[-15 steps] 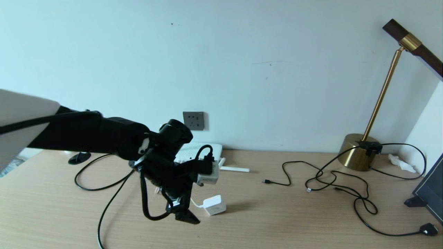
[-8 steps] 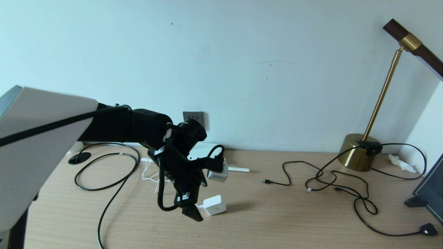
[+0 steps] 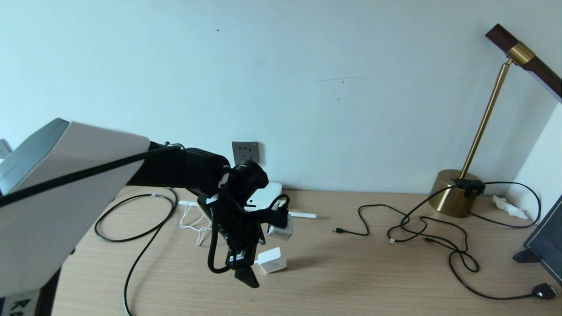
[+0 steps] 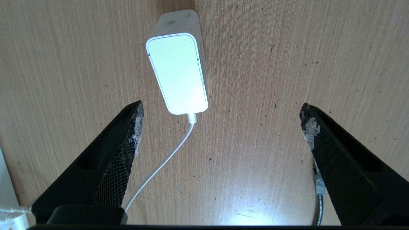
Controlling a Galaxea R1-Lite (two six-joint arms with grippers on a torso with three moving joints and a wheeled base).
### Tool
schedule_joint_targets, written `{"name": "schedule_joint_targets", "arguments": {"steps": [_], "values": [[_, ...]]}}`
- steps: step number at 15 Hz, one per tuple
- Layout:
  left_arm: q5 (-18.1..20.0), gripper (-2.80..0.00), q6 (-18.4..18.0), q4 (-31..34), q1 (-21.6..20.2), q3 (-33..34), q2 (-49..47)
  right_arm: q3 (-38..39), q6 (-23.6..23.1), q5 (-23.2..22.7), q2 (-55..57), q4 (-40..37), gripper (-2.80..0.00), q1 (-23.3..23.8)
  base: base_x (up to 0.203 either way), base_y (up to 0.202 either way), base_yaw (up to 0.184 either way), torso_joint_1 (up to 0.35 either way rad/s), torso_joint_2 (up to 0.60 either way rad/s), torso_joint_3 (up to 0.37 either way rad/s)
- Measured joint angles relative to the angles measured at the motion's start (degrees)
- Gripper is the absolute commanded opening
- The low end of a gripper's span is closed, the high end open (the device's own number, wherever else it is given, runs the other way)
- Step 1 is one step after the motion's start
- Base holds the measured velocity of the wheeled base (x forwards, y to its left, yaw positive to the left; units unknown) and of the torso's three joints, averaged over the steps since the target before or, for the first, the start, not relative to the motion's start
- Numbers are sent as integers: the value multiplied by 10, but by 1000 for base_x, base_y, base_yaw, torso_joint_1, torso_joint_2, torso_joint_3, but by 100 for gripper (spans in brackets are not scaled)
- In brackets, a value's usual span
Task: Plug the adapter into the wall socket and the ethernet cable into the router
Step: Pick up plug
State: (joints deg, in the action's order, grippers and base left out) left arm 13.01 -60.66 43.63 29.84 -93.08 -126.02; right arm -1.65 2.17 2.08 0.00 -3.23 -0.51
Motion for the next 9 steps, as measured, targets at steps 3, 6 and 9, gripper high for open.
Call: {"name": "schedule_joint_targets", "arguments": {"steps": [3, 6, 9], "values": [[0, 0, -5, 1, -15, -10, -16, 0, 0, 0, 0, 0, 0, 0, 0, 0, 0, 0, 0, 0], [0, 0, -6, 2, -15, -17, -25, 0, 0, 0, 0, 0, 0, 0, 0, 0, 0, 0, 0, 0], [0, 0, -5, 2, -16, -25, -33, 0, 0, 0, 0, 0, 0, 0, 0, 0, 0, 0, 0, 0]]}}
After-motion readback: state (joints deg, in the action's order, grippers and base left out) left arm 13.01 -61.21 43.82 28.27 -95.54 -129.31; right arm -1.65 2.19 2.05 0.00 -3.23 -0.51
